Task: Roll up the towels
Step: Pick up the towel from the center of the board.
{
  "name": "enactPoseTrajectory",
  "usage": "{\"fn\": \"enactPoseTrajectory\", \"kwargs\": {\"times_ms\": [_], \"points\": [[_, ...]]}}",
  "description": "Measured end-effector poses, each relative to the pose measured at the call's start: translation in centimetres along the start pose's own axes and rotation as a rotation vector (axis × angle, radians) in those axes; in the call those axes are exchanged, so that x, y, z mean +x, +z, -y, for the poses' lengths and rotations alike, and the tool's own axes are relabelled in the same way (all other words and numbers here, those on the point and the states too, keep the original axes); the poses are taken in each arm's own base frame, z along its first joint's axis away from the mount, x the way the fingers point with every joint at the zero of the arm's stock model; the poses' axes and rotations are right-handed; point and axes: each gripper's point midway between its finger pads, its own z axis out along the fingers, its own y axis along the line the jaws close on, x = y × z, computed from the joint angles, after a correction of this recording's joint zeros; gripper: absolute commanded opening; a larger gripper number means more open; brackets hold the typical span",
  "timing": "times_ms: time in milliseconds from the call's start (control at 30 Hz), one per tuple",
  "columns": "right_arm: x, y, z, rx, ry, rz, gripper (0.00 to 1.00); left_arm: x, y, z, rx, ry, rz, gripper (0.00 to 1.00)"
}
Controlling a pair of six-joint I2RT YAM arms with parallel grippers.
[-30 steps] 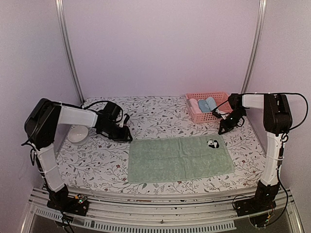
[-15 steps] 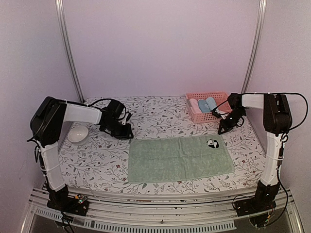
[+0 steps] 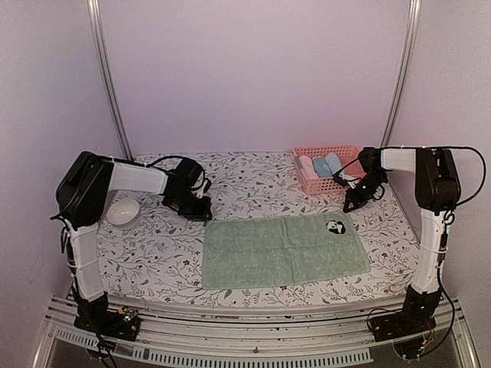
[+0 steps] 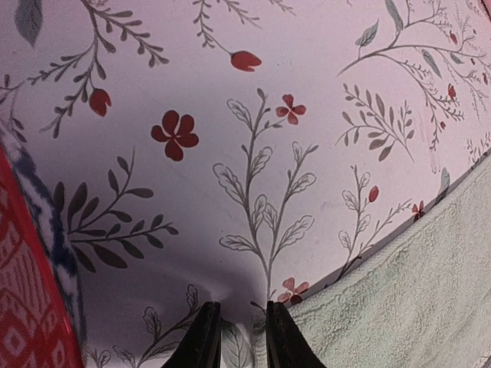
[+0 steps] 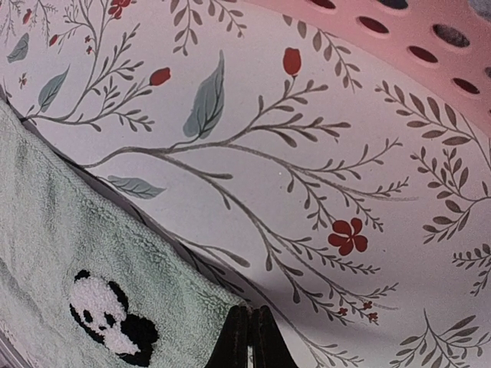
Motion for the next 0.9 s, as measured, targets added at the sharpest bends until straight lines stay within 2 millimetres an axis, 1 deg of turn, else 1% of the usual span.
{"fn": "enactPoseTrajectory", "kwargs": {"times_ms": [133,267,400,633,700,833,900], "points": [[0.0,0.0,-0.1,-0.001,-0.002,-0.001,0.03,0.1,0.0,0.3,0.0,0.018,-0.007,0.24],[-0.1,0.0,-0.1,0.0,-0.004,0.001,0.03,0.6,0.1,1.1,-0.01,0.053,-0.036,0.23],[-0.3,-0.2,-0.1,0.001,-0.006,0.003,0.03,0.8,0.2,1.7,-0.037,0.083,-0.052,0.2],[-0.3,-0.1,-0.3,0.0,-0.009,0.001,0.03,1.1,0.1,1.1,-0.09,0.092,-0.066,0.15],[-0.4,-0.1,-0.3,-0.001,-0.01,0.001,0.03,1.1,0.0,1.0,-0.101,0.091,-0.065,0.13],[-0.4,-0.1,-0.4,-0.001,-0.011,0.001,0.03,1.1,0.0,0.8,-0.112,0.086,-0.063,0.01],[-0.4,-0.1,-0.4,-0.001,-0.011,0.0,0.03,1.0,0.0,0.8,-0.113,0.084,-0.061,0.0]]}}
